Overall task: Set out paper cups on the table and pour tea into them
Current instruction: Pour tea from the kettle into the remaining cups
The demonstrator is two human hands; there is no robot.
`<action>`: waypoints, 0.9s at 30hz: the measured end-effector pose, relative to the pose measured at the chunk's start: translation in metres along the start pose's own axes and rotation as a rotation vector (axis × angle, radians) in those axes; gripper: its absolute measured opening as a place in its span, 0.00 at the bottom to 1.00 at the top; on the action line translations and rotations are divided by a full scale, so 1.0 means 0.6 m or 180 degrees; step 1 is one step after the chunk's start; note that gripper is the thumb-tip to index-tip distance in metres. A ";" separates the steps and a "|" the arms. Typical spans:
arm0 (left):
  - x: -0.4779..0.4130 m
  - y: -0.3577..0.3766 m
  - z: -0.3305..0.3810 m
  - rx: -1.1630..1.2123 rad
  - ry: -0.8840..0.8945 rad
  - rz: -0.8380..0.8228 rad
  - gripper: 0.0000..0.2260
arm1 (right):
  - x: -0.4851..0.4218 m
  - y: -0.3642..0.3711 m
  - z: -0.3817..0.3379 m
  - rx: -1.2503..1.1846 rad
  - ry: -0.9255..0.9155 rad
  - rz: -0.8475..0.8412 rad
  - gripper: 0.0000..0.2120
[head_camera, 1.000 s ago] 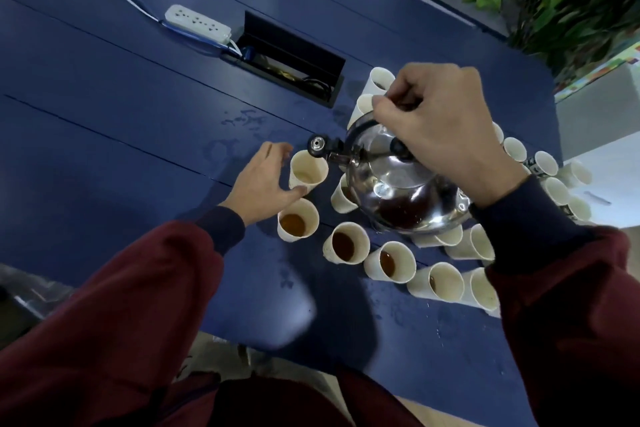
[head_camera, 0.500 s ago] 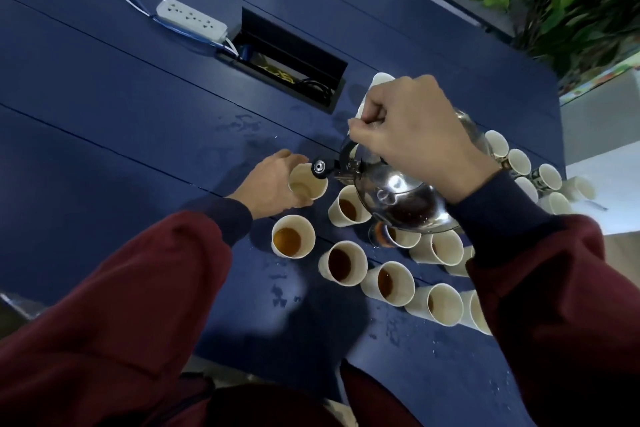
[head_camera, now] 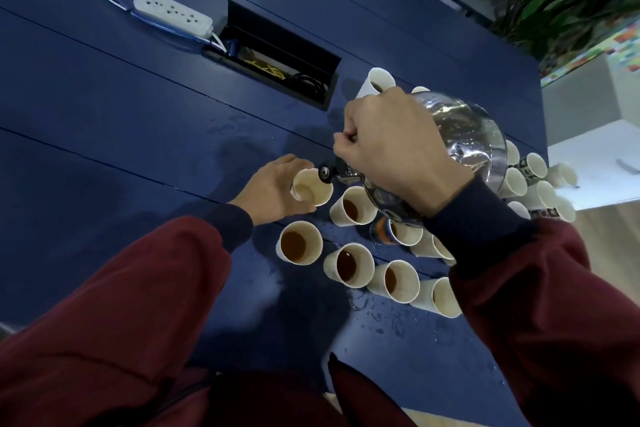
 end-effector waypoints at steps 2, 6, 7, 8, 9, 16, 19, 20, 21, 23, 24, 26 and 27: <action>-0.002 0.001 -0.002 -0.0017 -0.0006 -0.0031 0.29 | 0.000 0.001 -0.007 0.0123 -0.0025 -0.0024 0.10; -0.006 0.002 0.000 -0.0042 -0.0040 -0.0093 0.28 | -0.002 0.006 -0.012 0.0219 -0.0018 -0.0115 0.11; -0.007 0.002 0.001 -0.0065 -0.0047 -0.0115 0.28 | -0.003 0.008 -0.014 0.0266 -0.0033 -0.0134 0.11; -0.007 0.001 0.001 -0.0083 -0.0063 -0.0140 0.28 | -0.003 0.009 -0.017 0.0329 -0.0050 -0.0165 0.11; -0.008 0.001 0.000 -0.0091 -0.0083 -0.0161 0.28 | -0.003 0.010 -0.020 0.0389 -0.0063 -0.0199 0.11; -0.010 0.002 -0.005 -0.0146 -0.0063 -0.0191 0.31 | -0.003 0.010 -0.037 0.0685 -0.0073 -0.0385 0.11; -0.012 0.002 -0.006 -0.0180 -0.0040 -0.0175 0.31 | -0.003 0.010 -0.041 0.0773 -0.0002 -0.0412 0.13; -0.013 0.003 -0.006 -0.0185 -0.0027 -0.0168 0.31 | -0.003 0.010 -0.042 0.0802 0.0019 -0.0408 0.15; -0.013 0.004 -0.007 -0.0185 -0.0017 -0.0170 0.32 | -0.002 0.011 -0.043 0.0837 0.0032 -0.0404 0.16; -0.013 0.005 -0.008 -0.0197 0.0000 -0.0174 0.32 | -0.001 0.010 -0.047 0.0873 0.0051 -0.0392 0.16; -0.013 0.006 -0.008 -0.0205 0.0004 -0.0173 0.32 | -0.001 0.009 -0.047 0.0881 0.0074 -0.0396 0.14; -0.012 0.007 -0.009 -0.0211 0.0011 -0.0168 0.32 | -0.001 0.008 -0.048 0.0918 0.0130 -0.0423 0.14; -0.012 0.008 -0.010 -0.0214 0.0019 -0.0161 0.32 | -0.002 0.006 -0.049 0.0948 0.0144 -0.0421 0.15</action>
Point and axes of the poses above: each hand's wrist, its own x-axis away from the middle knuckle, its own y-axis out of the palm, z = x × y, the point moved 7 cm from there along -x, towards the middle knuckle, and after that the axes turned 13 degrees about -x, right-handed, at the moved point
